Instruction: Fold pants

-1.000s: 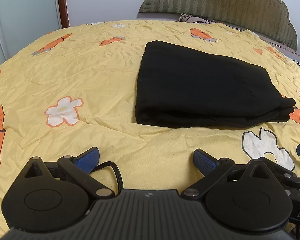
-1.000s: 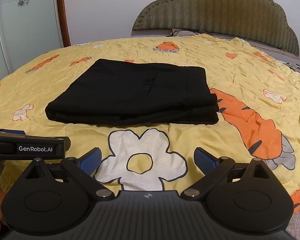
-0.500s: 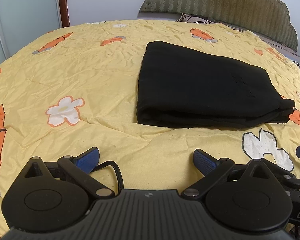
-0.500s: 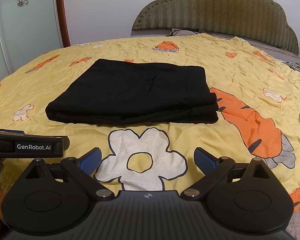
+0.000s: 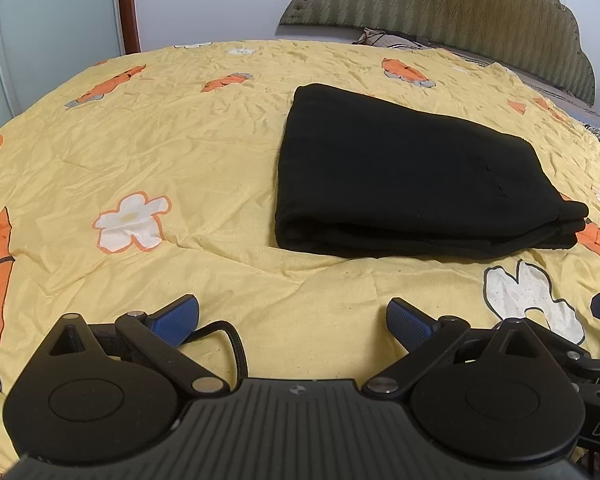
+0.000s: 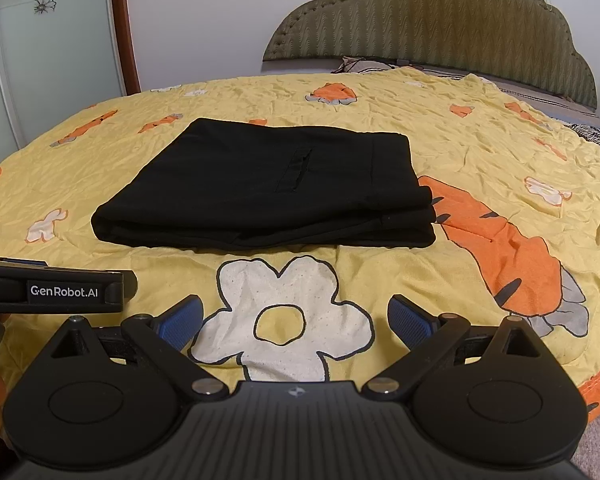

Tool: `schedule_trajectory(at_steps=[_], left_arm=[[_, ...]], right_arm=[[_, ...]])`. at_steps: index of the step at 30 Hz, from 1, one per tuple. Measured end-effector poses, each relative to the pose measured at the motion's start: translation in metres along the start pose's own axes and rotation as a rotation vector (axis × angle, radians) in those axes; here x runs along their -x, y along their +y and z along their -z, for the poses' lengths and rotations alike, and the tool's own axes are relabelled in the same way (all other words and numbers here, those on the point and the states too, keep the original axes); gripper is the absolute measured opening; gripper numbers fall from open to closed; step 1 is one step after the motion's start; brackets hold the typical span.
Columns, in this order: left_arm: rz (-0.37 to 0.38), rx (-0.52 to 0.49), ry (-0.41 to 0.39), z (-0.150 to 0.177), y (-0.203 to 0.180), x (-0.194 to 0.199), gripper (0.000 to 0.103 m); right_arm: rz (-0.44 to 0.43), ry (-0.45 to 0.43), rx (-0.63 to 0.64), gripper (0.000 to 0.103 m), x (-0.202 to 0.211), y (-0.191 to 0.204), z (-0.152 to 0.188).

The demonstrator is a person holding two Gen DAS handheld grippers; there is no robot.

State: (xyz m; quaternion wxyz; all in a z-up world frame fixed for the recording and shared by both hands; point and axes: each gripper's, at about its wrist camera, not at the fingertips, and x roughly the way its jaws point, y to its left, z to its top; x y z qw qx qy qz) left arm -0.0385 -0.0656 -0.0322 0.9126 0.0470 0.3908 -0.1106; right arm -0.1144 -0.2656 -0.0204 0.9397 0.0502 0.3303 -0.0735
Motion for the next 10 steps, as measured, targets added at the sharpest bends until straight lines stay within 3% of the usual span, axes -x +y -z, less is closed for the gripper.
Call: schedule_trajectory(at_steps=[7,10], left_arm=[[0.014,0.028,-0.043,-0.005,0.010,0.017,0.101],[-0.023,0.114,-0.121,-0.019,0.041,0.037,0.102]], right_arm=[[0.003,-0.017,0.005,0.099,0.006,0.002,-0.003],[-0.093,-0.076,0.054,0.099,0.016,0.006,-0.007]])
